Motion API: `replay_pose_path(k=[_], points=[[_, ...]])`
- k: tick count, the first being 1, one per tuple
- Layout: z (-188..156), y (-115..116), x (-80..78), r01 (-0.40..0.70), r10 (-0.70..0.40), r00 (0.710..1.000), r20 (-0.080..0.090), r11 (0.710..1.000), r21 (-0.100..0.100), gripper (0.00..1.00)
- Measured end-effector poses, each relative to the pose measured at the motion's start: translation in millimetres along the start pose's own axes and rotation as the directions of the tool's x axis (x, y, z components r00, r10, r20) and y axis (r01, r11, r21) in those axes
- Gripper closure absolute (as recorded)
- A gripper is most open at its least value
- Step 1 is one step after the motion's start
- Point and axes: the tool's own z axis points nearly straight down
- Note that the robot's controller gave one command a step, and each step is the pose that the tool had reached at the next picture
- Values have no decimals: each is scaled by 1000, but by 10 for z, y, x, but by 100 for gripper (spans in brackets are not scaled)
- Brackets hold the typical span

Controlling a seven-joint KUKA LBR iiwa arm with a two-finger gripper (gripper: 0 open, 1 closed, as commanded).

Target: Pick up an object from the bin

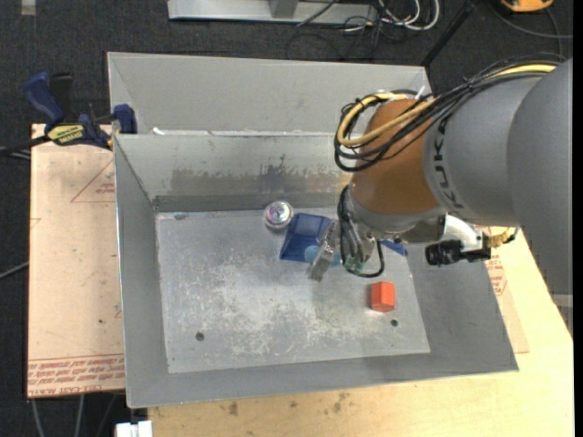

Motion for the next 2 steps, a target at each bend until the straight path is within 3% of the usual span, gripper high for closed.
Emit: replay_pose_path(k=[1,2], points=[[-269,11,-11,3,-3,1000,-3,1000,2,100],[-291,16,-16,6,-6,1000,-5,1000,4,100]])
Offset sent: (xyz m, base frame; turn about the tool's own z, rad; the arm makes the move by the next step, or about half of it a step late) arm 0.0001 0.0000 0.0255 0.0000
